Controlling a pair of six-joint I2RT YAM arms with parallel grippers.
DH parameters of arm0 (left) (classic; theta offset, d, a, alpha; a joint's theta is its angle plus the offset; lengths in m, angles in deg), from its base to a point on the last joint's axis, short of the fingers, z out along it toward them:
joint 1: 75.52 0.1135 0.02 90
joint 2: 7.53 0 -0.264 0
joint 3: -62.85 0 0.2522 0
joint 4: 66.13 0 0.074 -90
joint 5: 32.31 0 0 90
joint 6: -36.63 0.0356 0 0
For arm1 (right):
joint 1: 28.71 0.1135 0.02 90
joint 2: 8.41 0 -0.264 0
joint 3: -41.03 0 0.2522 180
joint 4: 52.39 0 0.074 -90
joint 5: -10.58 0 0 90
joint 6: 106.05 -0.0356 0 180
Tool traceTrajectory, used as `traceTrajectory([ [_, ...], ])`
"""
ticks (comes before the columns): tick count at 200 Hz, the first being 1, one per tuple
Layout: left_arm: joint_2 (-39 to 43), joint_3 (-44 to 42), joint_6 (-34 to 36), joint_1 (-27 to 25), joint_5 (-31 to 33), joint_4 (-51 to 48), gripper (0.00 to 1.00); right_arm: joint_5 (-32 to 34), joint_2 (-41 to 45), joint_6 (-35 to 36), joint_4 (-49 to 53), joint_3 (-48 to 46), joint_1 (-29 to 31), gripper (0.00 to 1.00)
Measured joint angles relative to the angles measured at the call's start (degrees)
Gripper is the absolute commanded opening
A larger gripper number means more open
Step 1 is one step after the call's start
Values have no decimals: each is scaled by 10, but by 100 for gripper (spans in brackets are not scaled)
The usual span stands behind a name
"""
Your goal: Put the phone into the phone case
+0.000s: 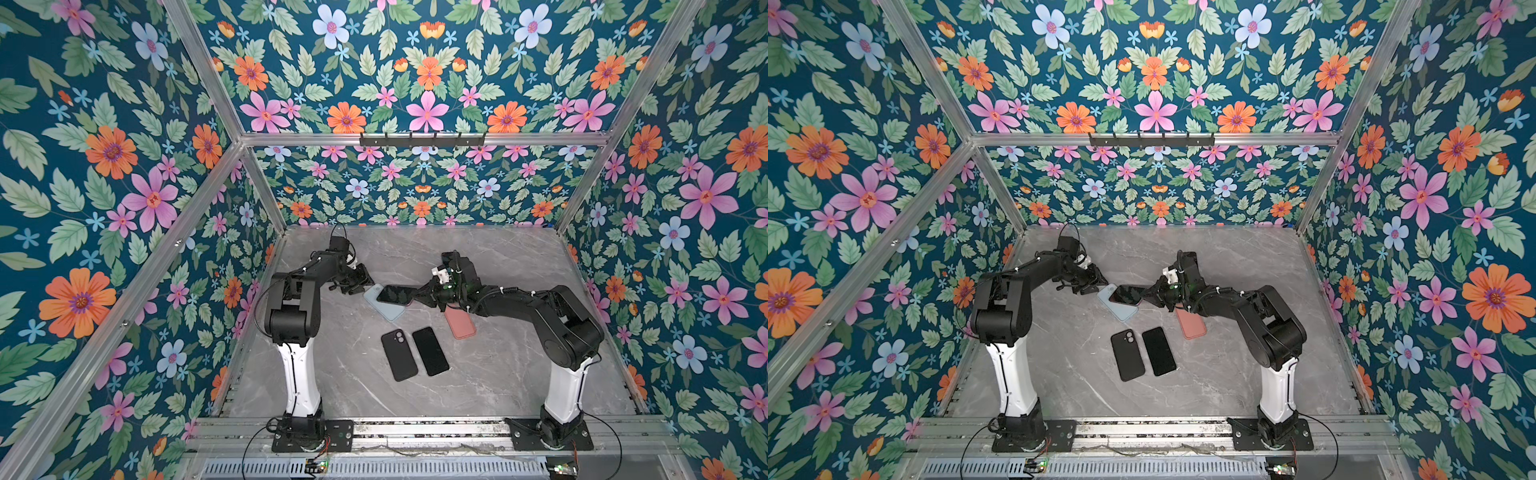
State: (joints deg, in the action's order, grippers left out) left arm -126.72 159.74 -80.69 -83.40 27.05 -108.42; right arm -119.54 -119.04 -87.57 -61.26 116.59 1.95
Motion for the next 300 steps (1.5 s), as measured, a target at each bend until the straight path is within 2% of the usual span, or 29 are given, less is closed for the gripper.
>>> traceTrajectory([
  [95,39,-76,-23,-3,-37,47,46,-3,-30,-12,-26,-4,4,0],
  [174,40,-76,-21,-3,-37,46,46,-49,-48,30,-1,10,-17,0],
  [300,39,-78,-21,-3,-41,52,45,-58,-72,89,49,38,-16,0],
])
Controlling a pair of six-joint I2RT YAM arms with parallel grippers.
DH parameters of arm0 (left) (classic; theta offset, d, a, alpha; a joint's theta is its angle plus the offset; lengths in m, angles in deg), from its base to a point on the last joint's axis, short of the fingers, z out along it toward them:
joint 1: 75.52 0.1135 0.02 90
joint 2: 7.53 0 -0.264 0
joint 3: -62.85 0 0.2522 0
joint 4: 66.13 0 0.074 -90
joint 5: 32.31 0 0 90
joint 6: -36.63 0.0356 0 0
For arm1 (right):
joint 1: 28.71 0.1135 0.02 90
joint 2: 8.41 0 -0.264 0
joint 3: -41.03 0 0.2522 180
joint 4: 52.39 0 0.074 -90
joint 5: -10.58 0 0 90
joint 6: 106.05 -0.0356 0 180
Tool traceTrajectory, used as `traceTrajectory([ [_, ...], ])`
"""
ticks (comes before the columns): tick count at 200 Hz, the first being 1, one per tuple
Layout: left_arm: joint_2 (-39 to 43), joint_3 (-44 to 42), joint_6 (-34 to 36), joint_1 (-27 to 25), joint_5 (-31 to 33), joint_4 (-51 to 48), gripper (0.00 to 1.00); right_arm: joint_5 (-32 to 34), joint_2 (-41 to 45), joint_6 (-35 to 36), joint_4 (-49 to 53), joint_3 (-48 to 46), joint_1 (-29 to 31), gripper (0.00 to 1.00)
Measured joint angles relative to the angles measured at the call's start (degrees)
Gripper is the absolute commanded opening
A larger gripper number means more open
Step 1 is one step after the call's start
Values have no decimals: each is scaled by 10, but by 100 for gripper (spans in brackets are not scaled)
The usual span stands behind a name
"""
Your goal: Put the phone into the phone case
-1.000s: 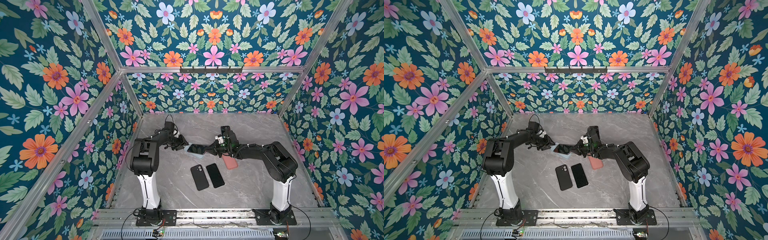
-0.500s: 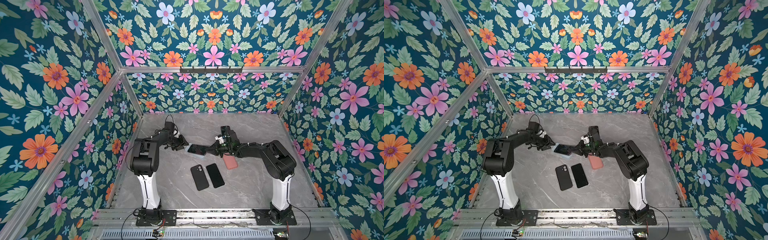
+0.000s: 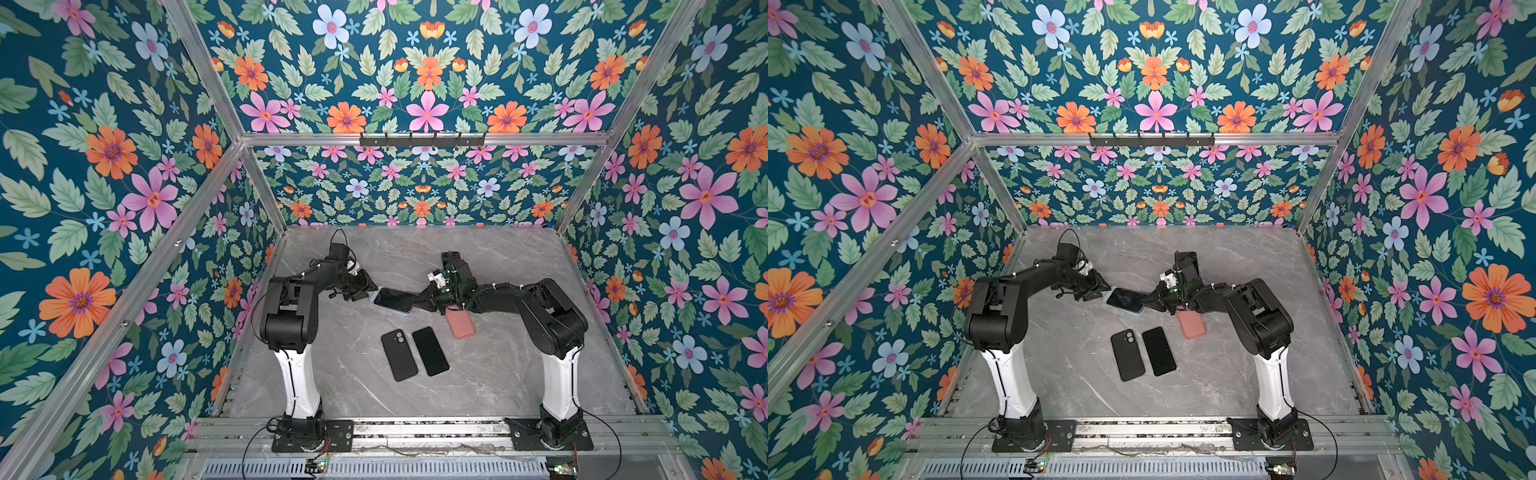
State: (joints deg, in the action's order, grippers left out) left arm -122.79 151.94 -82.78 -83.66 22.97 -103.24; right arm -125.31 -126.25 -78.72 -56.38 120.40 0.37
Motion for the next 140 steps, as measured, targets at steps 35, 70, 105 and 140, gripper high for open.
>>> traceTrajectory([
  [35,0,-3,-2,0,-8,7,45,-4,-8,-2,-5,-1,1,0],
  [70,0,-4,-2,-3,-12,11,45,-4,-14,-6,-16,-2,4,0],
  [105,1,-9,-2,-4,-15,19,45,-4,-19,-12,-22,-1,7,0],
  [140,4,-15,-2,-4,-16,23,45,-3,-21,-16,-24,0,7,0],
])
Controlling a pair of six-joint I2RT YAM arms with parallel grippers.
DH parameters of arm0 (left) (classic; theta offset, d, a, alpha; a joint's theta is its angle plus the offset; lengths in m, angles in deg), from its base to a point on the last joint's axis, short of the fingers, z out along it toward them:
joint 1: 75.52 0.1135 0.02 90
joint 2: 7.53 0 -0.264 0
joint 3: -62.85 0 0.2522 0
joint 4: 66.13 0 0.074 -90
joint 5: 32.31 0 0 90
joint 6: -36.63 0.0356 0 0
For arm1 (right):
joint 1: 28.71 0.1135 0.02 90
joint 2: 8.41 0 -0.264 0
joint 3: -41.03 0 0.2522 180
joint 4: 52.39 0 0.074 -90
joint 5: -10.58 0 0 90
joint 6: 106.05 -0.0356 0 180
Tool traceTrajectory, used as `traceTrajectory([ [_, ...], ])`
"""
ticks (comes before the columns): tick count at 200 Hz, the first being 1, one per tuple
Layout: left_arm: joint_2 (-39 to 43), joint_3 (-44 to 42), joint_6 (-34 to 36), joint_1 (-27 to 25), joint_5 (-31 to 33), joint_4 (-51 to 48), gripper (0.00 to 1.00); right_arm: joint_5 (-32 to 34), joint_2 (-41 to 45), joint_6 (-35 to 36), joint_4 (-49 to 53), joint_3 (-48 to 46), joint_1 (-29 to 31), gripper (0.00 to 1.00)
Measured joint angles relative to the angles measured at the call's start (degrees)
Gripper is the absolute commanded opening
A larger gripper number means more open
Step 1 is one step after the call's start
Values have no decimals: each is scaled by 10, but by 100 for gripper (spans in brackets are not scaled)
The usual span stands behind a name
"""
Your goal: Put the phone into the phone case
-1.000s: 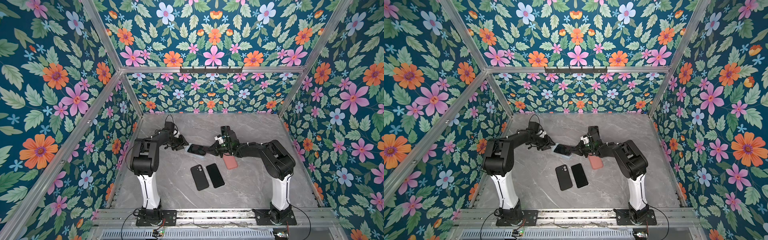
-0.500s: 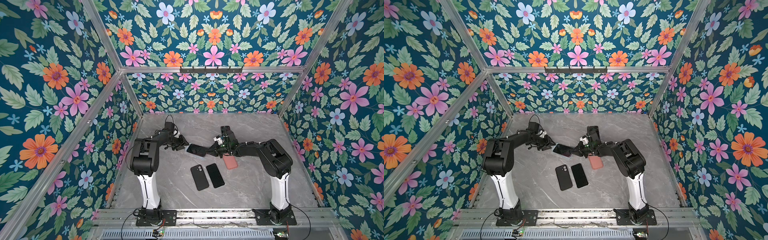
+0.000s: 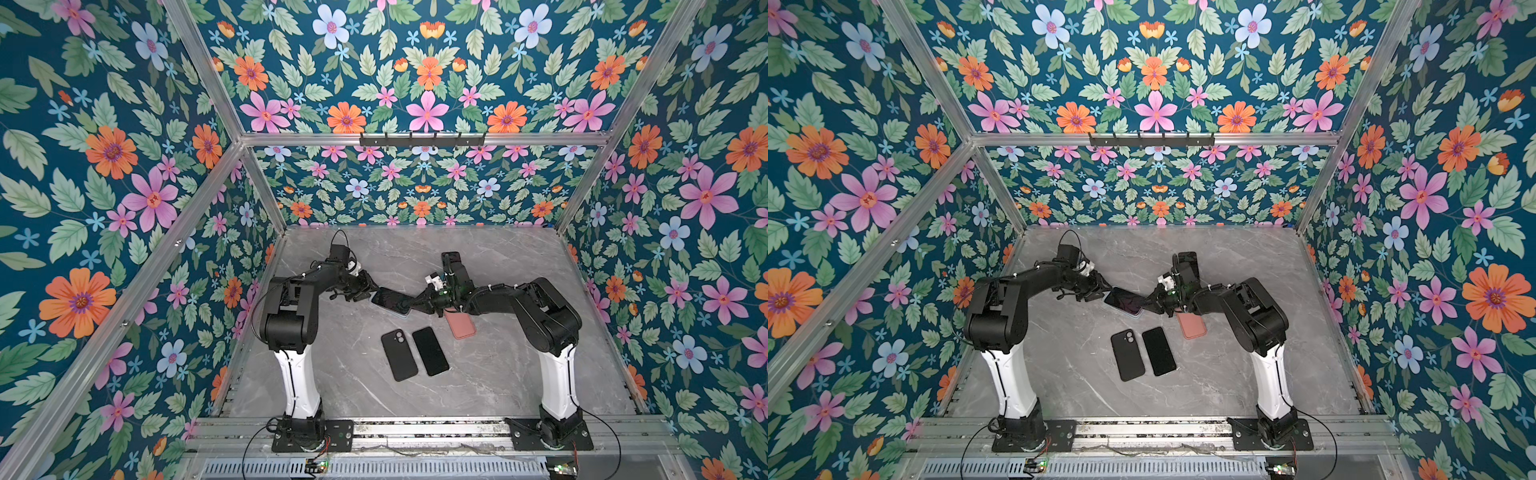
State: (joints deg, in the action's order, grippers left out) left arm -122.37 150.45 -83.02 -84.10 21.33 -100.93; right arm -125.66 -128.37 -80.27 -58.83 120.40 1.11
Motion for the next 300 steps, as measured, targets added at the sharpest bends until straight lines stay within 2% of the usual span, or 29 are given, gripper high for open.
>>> traceTrajectory([
  [198,12,-15,-2,0,5,9,43,4,-15,-3,-14,6,6,0],
  [242,12,-16,-2,0,5,12,43,10,-15,-3,-6,8,7,17],
  [300,13,-17,-3,-1,2,13,43,23,-13,-14,32,9,9,22],
])
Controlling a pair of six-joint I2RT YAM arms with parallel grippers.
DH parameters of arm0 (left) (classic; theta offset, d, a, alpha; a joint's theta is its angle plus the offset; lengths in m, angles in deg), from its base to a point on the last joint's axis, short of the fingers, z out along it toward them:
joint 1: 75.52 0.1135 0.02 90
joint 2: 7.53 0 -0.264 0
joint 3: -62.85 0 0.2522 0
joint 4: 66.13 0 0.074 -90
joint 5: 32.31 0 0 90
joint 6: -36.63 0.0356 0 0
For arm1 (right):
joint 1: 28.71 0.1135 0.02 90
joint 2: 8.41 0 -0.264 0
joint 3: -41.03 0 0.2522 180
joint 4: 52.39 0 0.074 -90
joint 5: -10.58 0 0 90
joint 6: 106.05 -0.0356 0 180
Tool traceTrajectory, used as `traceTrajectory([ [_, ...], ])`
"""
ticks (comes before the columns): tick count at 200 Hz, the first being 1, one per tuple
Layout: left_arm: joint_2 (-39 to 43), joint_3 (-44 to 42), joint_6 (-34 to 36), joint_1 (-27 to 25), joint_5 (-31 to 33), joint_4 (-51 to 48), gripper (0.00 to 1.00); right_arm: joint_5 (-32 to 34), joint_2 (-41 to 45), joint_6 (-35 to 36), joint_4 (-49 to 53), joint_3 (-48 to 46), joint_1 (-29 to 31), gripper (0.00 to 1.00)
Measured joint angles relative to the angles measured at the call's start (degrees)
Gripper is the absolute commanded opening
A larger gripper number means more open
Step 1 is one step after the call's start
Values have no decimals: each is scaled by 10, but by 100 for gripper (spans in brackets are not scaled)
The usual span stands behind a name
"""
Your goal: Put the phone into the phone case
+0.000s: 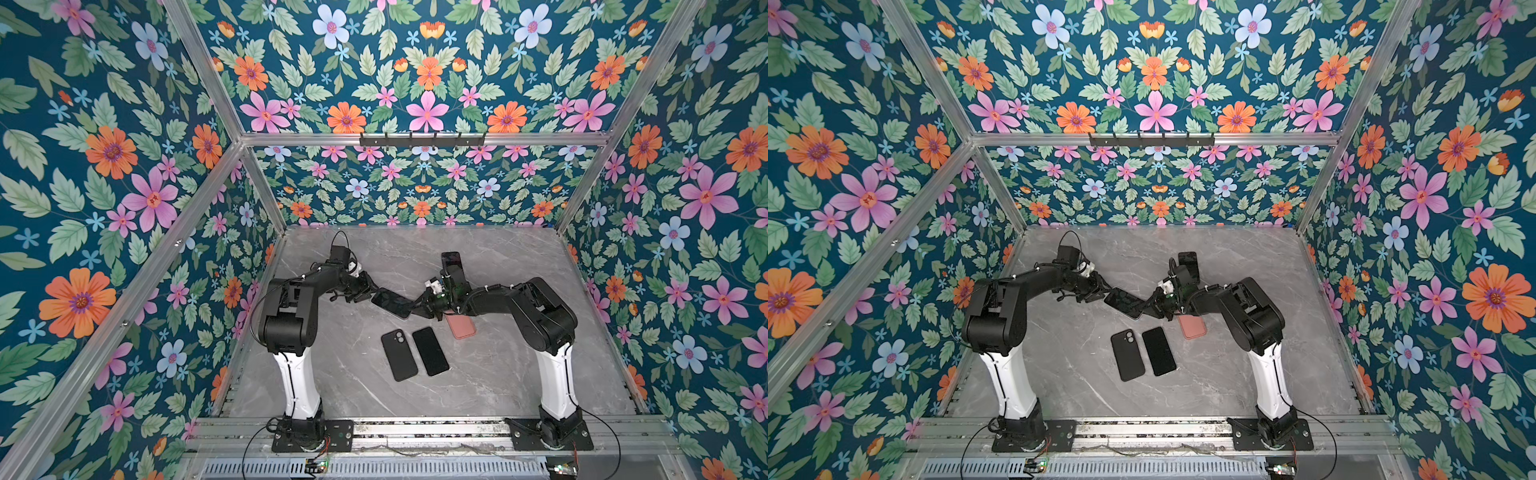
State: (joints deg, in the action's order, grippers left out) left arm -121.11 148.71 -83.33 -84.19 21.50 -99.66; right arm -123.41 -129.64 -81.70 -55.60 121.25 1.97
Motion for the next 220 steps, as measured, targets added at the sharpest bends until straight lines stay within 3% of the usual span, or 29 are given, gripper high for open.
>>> traceTrajectory([
  [54,3,0,0,0,1,2,43,21,28,3,68,14,4,37],
  [98,9,-1,0,1,4,1,43,47,52,36,173,53,14,39],
  [149,57,-21,0,1,18,-13,48,110,84,155,311,105,17,38],
  [189,69,-33,5,2,20,-31,50,237,99,294,432,153,57,40],
  [220,38,-8,8,2,17,-38,54,268,103,278,456,133,71,43],
])
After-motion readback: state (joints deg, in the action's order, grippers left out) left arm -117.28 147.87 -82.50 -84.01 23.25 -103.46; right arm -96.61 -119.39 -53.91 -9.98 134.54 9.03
